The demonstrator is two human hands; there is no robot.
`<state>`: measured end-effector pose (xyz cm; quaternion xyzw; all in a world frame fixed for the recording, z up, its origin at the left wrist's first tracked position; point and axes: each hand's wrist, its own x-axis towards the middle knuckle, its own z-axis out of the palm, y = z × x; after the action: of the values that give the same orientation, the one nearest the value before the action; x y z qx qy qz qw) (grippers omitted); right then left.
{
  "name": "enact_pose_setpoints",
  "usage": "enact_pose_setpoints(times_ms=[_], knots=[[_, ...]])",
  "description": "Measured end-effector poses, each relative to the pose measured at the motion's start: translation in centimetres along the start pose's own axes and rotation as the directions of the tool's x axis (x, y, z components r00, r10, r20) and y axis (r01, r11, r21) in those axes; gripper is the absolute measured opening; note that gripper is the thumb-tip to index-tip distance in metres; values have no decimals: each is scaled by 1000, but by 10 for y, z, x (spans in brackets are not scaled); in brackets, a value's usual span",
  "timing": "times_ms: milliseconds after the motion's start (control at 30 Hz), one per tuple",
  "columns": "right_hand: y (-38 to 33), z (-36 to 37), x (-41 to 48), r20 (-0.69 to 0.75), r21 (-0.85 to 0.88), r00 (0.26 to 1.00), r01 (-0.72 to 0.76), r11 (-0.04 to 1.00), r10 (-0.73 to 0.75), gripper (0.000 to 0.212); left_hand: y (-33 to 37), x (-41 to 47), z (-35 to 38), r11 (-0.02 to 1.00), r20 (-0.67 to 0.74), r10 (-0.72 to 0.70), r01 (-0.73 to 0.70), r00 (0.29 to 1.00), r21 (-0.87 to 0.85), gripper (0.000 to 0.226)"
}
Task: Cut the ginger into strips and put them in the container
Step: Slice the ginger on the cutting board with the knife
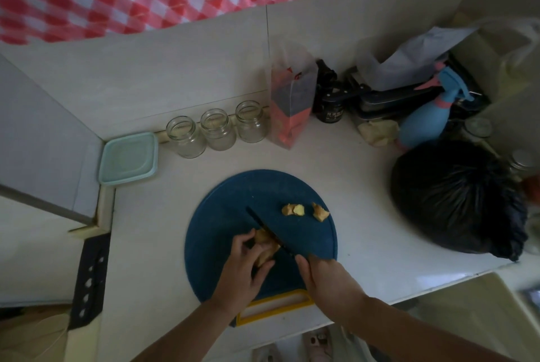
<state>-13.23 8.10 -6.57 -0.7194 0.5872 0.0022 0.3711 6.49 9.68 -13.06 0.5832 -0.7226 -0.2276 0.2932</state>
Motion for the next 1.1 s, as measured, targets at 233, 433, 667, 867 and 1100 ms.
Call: enact_pose_setpoints(times_ms=[233, 433, 667, 867, 1100], knots=[[-4, 3, 6, 17, 98, 1000, -21, 995, 20, 41, -4, 2, 1, 1000, 0, 13, -13, 1000, -19, 26], [-7, 3, 12, 34, 168, 999, -32, 985, 27, 51, -7, 2, 3, 999, -3, 32, -32, 999, -38, 26], [-27, 13, 40, 23, 130, 1000, -21, 991, 18, 65, -6, 1, 2, 999, -1, 27, -27, 1000, -35, 27], [-21, -1, 39, 6, 249, 999, -32, 968, 31, 42, -4, -2, 5, 997, -67, -13, 8, 998, -74, 28], [-8, -4, 7, -1, 121, 1000, 12, 993, -12, 43, -3, -3, 5, 998, -92, 14, -19, 996, -56, 26]])
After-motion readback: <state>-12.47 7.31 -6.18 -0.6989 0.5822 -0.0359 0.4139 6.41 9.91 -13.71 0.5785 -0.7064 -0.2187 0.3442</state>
